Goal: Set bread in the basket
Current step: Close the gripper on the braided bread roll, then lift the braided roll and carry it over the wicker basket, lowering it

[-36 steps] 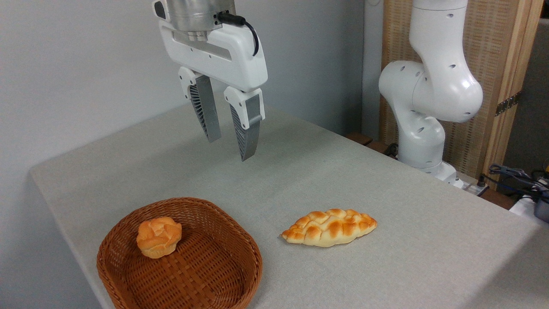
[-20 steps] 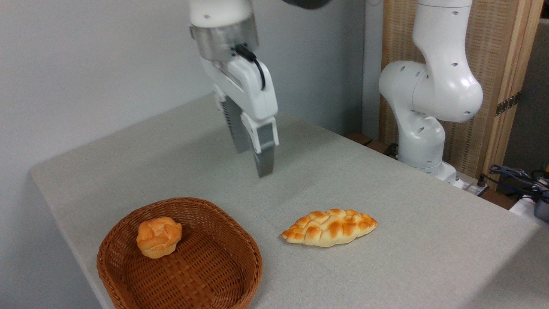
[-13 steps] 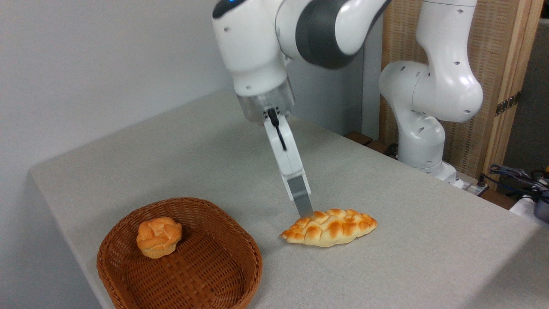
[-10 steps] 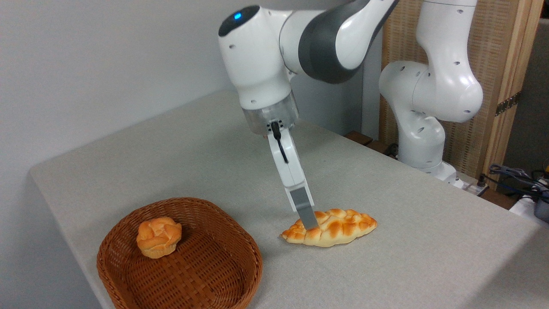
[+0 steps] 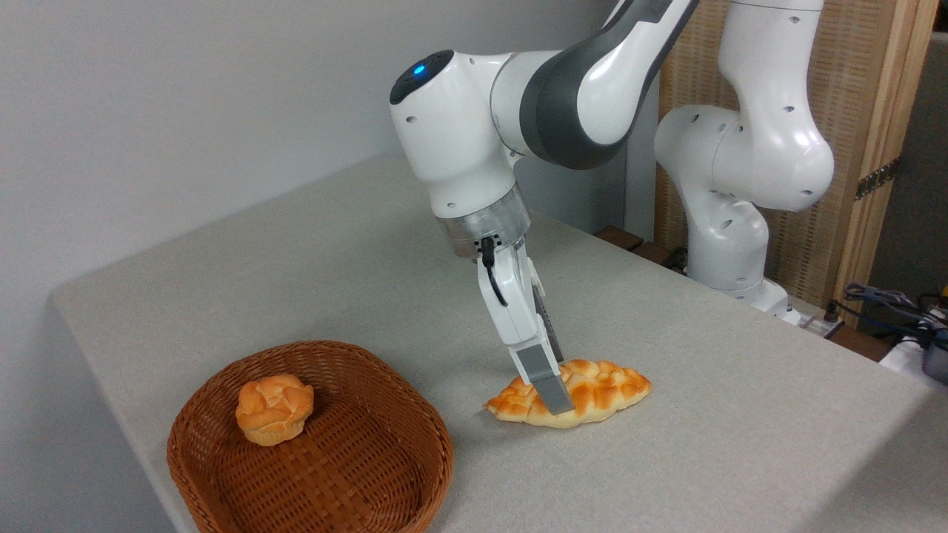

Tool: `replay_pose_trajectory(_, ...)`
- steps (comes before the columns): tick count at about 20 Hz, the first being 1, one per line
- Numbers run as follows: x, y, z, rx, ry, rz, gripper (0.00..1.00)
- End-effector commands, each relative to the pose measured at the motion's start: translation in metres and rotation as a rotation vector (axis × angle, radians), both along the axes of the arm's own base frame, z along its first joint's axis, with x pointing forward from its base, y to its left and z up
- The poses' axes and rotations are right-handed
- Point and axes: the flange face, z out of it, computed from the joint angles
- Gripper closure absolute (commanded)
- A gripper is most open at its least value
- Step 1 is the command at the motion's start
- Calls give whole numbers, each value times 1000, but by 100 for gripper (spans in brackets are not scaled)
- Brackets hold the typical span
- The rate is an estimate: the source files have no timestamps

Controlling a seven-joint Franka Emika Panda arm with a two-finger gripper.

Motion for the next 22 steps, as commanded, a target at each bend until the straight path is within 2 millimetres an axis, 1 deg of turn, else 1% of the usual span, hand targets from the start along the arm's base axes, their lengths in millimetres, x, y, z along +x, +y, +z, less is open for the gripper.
replay_pose_trajectory(1,-3,4,0,7,-1,-20,58)
replay_pose_trajectory(8,-5,4,-1,9,16,-17,59)
replay_pose_trajectory(11,-3,5,7,14,19,-7,65)
replay_pose_trajectory(13,0,7,23,22,43,7,66)
replay_pose_trajectory(17,20,8,70,26,27,32,66)
replay_pose_trajectory(19,35,6,88,18,-14,43,64)
replay_pose_trajectory(22,70,-4,122,-91,-96,103,63)
